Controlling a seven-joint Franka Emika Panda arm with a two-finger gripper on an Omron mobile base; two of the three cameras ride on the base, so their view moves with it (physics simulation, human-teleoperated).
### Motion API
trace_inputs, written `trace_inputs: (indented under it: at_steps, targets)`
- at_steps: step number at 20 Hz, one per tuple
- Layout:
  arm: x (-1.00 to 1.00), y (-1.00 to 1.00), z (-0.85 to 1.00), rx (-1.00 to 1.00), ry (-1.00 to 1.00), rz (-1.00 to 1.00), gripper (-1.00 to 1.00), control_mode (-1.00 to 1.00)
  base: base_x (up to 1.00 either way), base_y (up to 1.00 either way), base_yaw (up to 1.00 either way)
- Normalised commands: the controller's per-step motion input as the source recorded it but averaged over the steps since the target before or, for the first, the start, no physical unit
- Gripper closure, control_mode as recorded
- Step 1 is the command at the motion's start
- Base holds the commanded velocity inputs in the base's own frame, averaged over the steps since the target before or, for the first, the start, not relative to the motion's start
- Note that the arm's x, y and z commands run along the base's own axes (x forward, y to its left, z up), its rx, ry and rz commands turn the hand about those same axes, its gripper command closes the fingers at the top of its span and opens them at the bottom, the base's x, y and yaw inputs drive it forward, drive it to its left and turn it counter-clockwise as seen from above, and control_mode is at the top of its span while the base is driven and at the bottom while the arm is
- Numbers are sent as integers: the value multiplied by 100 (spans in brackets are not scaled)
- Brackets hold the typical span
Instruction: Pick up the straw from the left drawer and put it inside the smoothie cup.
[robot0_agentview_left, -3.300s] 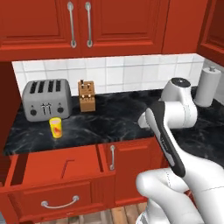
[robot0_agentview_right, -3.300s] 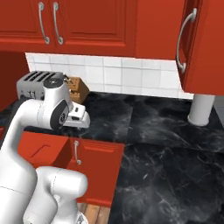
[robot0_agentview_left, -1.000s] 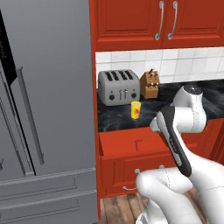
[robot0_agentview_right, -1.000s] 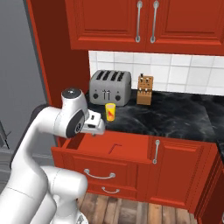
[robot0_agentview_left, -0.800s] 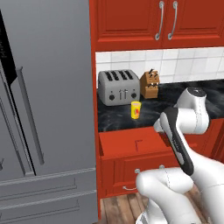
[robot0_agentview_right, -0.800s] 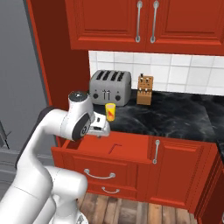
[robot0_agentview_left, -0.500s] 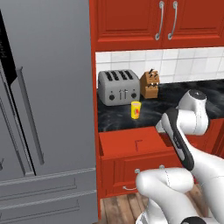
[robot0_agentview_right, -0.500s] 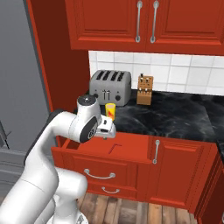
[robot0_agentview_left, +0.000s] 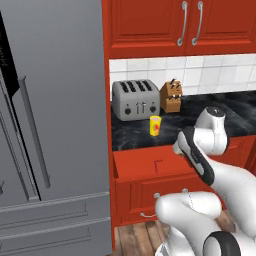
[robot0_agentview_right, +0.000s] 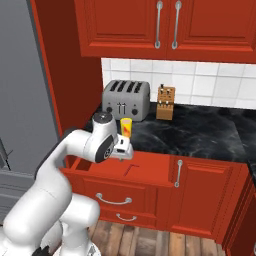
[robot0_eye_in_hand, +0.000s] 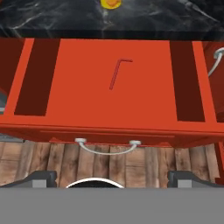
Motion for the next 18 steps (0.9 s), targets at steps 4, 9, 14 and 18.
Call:
trace_inputs:
  at_steps: [4, 9, 14, 18]
  targets:
    - [35, 3, -40, 0, 10, 0, -100, -100, 0, 0, 0]
    - [35, 0, -46, 0, 12, 0, -100, -100, 0, 0, 0]
    - [35, 0, -43, 0, 10, 0, -100, -100, 0, 0, 0]
    - [29, 0, -39, 0, 7, 0, -100, -100, 0, 0, 0]
